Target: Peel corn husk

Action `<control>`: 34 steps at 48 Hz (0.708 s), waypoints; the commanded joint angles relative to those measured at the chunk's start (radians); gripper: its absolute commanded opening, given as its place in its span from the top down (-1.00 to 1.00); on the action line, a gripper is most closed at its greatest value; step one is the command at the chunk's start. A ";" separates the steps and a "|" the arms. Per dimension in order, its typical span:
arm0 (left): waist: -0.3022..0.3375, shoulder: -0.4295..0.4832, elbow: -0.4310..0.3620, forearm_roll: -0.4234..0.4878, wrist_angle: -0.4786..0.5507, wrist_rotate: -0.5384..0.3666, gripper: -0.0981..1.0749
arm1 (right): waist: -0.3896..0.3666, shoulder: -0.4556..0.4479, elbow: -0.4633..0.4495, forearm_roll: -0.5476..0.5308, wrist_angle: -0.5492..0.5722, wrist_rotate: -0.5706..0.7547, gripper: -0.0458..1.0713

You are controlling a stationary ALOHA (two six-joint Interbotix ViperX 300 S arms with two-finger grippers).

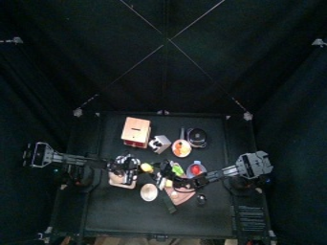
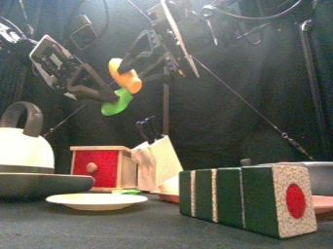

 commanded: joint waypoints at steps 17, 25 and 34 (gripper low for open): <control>0.012 -0.014 -0.003 -0.002 -0.006 0.002 -0.01 | 0.028 -0.089 0.052 0.026 0.087 0.003 -0.09; 0.012 -0.014 -0.003 -0.002 -0.006 0.002 -0.01 | 0.029 -0.089 0.054 0.026 0.091 0.002 -0.09; 0.014 -0.011 -0.005 -0.005 -0.006 -0.002 -0.01 | 0.034 -0.094 0.061 0.035 0.091 -0.002 -0.09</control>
